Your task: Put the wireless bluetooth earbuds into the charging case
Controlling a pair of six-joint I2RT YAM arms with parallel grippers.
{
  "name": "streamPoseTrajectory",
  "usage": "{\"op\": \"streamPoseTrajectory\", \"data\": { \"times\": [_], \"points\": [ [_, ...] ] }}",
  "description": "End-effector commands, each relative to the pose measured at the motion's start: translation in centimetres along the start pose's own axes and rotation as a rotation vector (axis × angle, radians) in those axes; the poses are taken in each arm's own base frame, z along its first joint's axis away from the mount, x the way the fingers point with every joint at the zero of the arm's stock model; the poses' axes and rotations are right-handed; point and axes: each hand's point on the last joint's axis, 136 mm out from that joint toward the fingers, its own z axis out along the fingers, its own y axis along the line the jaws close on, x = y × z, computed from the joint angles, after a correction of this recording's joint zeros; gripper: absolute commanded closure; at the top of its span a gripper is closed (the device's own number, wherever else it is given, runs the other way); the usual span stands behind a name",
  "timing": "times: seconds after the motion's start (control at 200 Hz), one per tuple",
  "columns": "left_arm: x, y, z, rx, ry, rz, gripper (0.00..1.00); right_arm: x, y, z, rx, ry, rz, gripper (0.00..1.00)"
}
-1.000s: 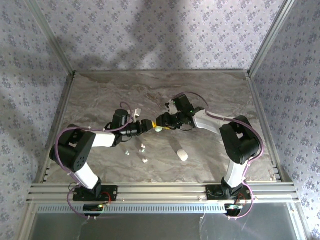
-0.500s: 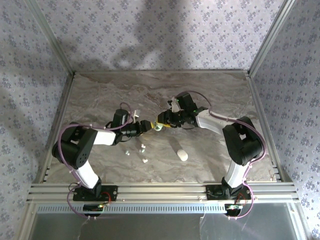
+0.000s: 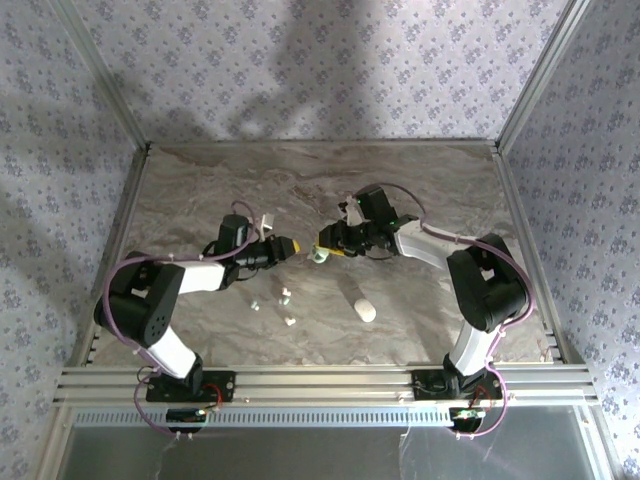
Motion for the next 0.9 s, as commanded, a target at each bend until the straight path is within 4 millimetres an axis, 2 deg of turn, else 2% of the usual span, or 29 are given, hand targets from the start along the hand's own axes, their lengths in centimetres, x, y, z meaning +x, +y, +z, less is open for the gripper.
{"op": "streamPoseTrajectory", "data": {
  "times": [0.0,0.095,0.33,0.665,0.899],
  "points": [
    [-0.1,-2.2,-0.3,0.094,-0.006,0.055,0.90,0.6,-0.7,0.7,-0.016,0.022,0.021,0.58],
    [0.2,-2.6,0.2,0.119,0.011,0.048,0.96,0.7,-0.8,1.1,-0.039,0.029,0.039,0.58],
    [1.4,-2.3,1.9,0.124,0.067,0.025,0.98,1.0,-0.9,2.2,-0.081,0.047,0.072,0.58],
    [2.4,-0.4,3.5,0.083,0.121,-0.030,0.99,1.2,-1.1,3.6,-0.129,0.059,0.111,0.58],
    [2.9,0.9,4.4,0.054,0.154,-0.061,0.98,2.2,-1.6,5.2,-0.123,0.089,0.127,0.58]
  ]
}}
